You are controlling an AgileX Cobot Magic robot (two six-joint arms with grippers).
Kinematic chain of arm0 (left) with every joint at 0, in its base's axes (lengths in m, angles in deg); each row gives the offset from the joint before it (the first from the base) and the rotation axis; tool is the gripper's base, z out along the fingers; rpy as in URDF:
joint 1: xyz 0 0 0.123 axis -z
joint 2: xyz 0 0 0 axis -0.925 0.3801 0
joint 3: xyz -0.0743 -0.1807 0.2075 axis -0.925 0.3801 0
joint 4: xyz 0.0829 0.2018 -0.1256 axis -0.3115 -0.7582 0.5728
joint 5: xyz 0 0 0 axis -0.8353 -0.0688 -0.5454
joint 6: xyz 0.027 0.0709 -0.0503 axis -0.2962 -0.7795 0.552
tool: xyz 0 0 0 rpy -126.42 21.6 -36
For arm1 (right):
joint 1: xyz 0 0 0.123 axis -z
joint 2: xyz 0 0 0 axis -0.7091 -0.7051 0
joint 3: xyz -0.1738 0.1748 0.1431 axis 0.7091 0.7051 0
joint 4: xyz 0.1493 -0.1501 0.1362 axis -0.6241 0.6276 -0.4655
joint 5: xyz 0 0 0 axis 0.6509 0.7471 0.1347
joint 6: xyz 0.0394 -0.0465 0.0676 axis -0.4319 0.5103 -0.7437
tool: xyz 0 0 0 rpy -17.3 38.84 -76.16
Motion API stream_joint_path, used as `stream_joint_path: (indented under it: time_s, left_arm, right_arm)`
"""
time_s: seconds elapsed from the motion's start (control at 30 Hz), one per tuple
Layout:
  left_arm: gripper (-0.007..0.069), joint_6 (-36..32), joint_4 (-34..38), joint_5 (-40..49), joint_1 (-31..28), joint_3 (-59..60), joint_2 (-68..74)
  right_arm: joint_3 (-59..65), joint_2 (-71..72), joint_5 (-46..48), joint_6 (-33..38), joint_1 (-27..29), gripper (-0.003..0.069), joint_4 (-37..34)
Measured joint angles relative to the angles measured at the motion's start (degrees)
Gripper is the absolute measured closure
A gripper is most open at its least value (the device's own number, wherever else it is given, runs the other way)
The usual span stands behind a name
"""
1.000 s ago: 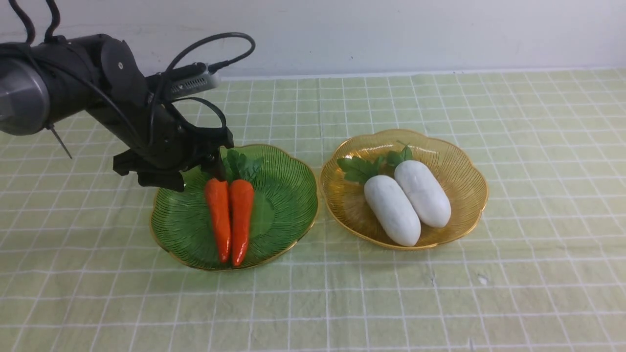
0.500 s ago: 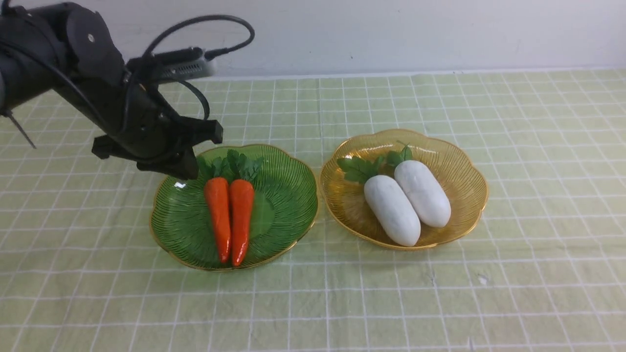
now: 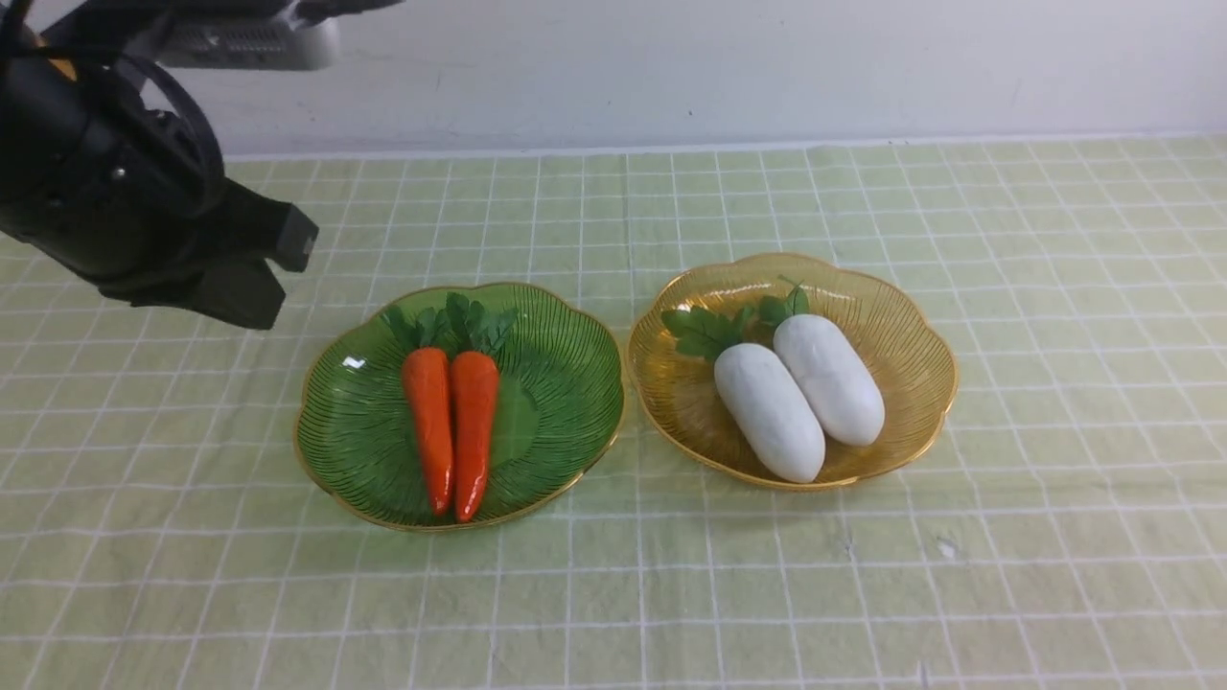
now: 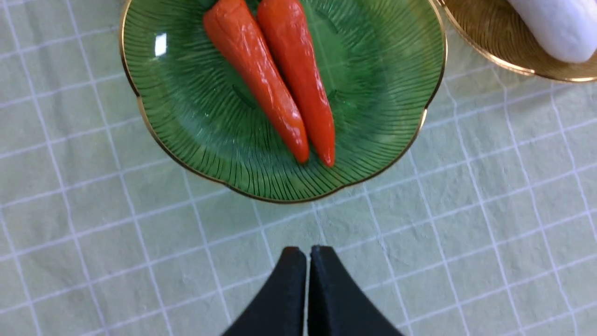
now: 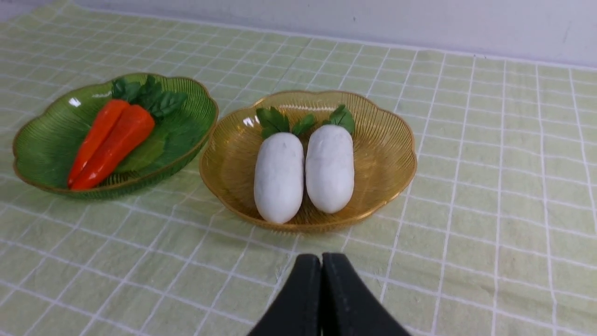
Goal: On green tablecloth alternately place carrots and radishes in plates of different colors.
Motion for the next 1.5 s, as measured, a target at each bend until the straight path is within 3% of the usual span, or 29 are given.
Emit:
stream_joint_path:
  time_s: [0.3,1.23,1.5]
  left_arm:
    - [0.0632,0.0,0.0,0.2,0.0,1.4,-1.1]
    - [0.0632,0.0,-0.1,-1.6,0.0,1.4,-1.1]
    - [0.0632,0.0,0.0,-1.6,0.0,1.4,-1.1]
  right_arm:
    - [0.0,0.0,-10.5,0.7,0.0,0.0674,-0.1]
    - [0.0,3.7,-9.5,0.7,0.1,0.0674,-0.1]
    - [8.3,12.1,-17.1,0.7,6.5,0.0674,-0.1]
